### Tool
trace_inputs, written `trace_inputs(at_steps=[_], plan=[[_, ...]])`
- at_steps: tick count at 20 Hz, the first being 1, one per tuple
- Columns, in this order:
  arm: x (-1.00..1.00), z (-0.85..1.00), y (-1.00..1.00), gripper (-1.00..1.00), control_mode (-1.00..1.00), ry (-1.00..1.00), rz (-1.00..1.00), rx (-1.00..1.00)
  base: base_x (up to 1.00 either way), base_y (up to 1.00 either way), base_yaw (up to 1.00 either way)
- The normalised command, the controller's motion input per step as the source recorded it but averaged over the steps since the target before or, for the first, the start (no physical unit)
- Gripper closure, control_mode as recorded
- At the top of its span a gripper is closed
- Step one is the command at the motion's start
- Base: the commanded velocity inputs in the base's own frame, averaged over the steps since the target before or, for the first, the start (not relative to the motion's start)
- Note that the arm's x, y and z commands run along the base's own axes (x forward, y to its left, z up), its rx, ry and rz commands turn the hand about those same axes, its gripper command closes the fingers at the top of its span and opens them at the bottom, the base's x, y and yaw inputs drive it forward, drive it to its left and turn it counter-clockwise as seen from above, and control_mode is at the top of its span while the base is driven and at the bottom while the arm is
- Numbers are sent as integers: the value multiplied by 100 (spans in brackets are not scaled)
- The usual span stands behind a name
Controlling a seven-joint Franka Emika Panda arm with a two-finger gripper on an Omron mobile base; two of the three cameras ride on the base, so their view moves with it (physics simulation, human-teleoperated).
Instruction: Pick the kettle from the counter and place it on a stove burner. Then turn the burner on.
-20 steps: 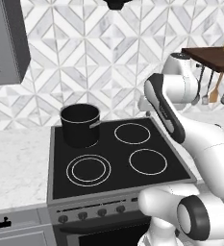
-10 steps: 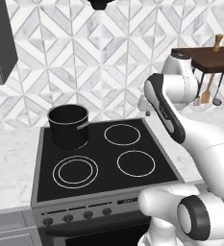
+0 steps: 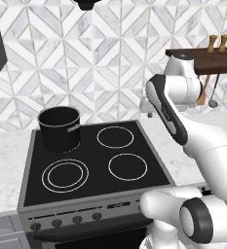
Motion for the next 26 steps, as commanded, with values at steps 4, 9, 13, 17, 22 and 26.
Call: trace_inputs(at_steps=[4,9,13,17,22,26], plan=[[0,0,0,-100,100,0,0,0,0,-19,0],[0,0,-1,-100,-100,0,0,0,0,-2,0],[0,0,-12,-100,-100,0,0,0,0,0,0],[0,-3,-46,-100,-100,0,-2,0,0,0,0],[9,-12,-60,-100,-100,0,-8,0,0,0,0],[14,-14,-86,-100,-100,0,-14,0,0,0,0]])
